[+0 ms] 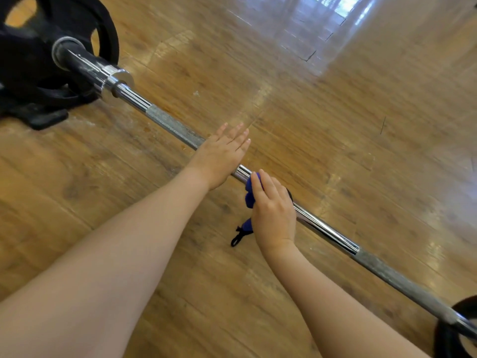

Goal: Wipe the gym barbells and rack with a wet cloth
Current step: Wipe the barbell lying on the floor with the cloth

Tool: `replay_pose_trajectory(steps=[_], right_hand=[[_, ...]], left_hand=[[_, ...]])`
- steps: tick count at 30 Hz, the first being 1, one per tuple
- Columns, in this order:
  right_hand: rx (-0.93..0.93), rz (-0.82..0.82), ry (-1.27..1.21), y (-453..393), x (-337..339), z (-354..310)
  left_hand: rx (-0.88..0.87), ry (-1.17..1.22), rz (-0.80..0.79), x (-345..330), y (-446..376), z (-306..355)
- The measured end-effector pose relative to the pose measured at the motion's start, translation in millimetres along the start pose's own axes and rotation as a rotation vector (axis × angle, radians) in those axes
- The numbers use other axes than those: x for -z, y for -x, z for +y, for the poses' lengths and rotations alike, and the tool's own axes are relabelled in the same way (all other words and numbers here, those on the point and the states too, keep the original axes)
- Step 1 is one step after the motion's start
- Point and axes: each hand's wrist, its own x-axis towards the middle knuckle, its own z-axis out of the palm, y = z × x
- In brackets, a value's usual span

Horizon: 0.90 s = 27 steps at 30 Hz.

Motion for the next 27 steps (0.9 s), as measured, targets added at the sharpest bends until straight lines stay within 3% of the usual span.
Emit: replay_pose_trajectory(steps=[4, 8, 12, 16, 21, 23, 27], right_hand=[[-0.059, 0.041, 0.017, 13, 5, 13], [-0.224, 0.014, -0.016, -5, -7, -15], [-0.158, -0.034, -0.066, -28, -15, -34], [-0.05, -0.005, 0.002, 1, 4, 3], [-0.148, 0.042, 0.062, 24, 13, 23], [-0.218, 0.036, 0.047, 13, 4, 7], [-0.175, 0.022, 0.021, -10, -12, -21]], left_hand=[[-0.032, -0.003, -0.056, 5, -4, -2], [-0.061, -0.015, -0.075, 6, -5, -4], [-0.015, 0.039, 0.007, 1, 3, -1], [-0.001, 0.044, 0.056, -4, 10, 3], [-0.052, 0.012, 0.142, 1, 1, 18], [-0.066, -0.013, 0.105, 1, -2, 23], [-0.063, 0.016, 0.042, 1, -6, 20]])
